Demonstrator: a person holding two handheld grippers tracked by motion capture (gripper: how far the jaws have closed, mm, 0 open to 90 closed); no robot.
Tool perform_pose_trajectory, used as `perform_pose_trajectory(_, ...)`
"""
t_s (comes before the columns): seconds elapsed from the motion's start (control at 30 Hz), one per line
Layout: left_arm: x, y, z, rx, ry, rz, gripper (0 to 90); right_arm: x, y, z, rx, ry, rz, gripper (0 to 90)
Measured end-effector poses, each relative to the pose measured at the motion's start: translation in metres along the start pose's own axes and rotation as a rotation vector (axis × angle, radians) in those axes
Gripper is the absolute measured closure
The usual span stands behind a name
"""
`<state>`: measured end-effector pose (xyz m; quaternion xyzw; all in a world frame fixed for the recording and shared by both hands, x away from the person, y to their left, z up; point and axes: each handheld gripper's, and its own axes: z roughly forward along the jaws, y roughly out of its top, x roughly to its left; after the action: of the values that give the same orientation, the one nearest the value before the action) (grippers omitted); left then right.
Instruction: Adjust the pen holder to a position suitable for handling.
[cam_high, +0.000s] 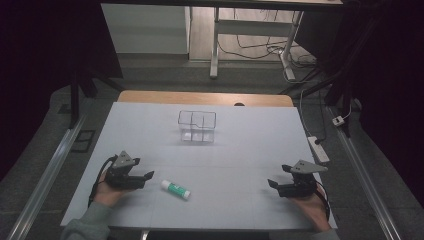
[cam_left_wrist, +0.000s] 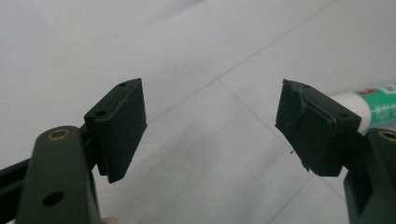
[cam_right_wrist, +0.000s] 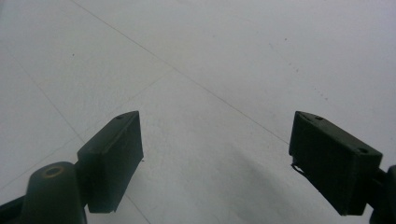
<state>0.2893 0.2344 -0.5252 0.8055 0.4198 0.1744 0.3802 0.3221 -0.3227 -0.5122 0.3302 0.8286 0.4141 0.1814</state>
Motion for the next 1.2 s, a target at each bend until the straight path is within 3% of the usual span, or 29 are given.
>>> perform_pose_trajectory(0.8, 0.015, 0.04, 0.022, 0.009, 0.01, -0.006, 27.4, 0.0, 0.0, 0.0, -0.011, 0.007, 0.004, 17.7)
perform_pose_trajectory(1.2, 0.019, 0.058, 0.035, 0.016, 0.002, 0.019, 29.1, 0.0, 0.0, -0.001, -0.009, -0.001, 0.001, 17.9)
